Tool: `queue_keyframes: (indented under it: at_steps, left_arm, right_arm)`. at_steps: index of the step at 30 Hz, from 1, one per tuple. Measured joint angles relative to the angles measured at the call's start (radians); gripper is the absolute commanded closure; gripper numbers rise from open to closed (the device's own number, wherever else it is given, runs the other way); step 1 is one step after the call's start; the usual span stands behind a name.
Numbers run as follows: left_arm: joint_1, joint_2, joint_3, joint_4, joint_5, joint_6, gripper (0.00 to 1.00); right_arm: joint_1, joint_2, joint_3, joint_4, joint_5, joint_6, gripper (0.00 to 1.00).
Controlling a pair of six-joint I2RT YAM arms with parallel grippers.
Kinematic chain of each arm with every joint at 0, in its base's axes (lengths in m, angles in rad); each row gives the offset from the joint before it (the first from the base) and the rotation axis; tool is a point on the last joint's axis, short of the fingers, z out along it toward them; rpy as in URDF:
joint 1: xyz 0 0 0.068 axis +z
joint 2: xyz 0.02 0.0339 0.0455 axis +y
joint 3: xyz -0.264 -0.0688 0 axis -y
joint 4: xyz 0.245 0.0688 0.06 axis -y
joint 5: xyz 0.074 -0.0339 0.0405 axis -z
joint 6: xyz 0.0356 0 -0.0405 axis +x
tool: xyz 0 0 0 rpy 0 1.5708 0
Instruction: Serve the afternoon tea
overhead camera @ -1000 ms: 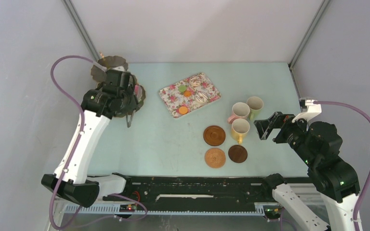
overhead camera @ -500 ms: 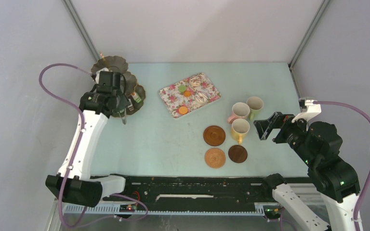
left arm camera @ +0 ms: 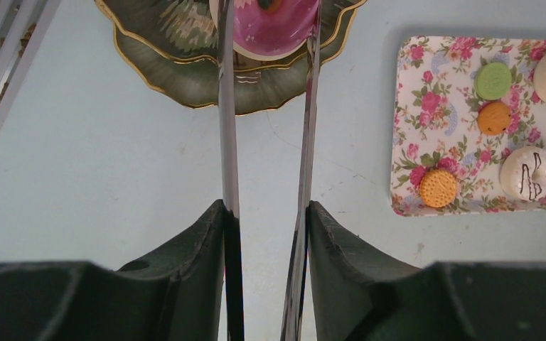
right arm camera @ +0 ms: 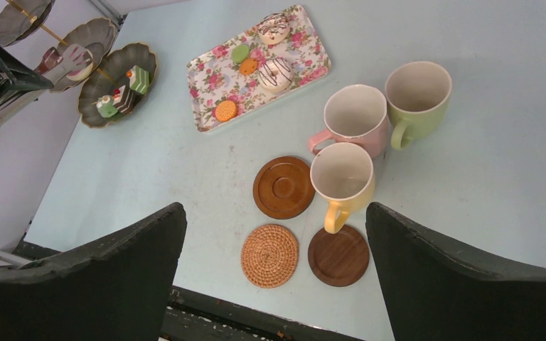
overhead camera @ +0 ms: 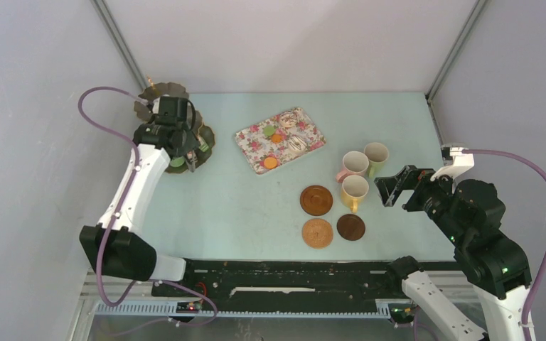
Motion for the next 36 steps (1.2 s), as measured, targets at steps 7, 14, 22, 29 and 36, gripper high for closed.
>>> queue_keyframes:
  at_steps: [7, 14, 22, 29, 36]
  left_arm:
    - [0.002, 0.048, 0.003, 0.028, 0.0, 0.0, 0.55]
    - [0.002, 0.061, 0.01, 0.037, 0.001, 0.0, 0.47]
    - [0.003, 0.057, 0.032, 0.04, 0.0, 0.001, 0.44]
    - [0.003, 0.045, 0.032, 0.039, 0.0, 0.001, 0.42]
    - [0.003, 0.041, 0.032, 0.039, 0.001, 0.002, 0.41]
  right_arm:
    - [0.0, 0.0, 0.0, 0.0, 0.003, 0.0, 0.0]
    - [0.0, 0.0, 0.0, 0.0, 0.007, 0.0, 0.0]
    - [0.0, 0.01, 0.0, 0.0, 0.01, 0.0, 0.0]
    - [0.0, 0.013, 0.0, 0.0, 0.01, 0.0, 0.0]
    - [0.0, 0.013, 0.0, 0.0, 0.009, 0.0, 0.0]
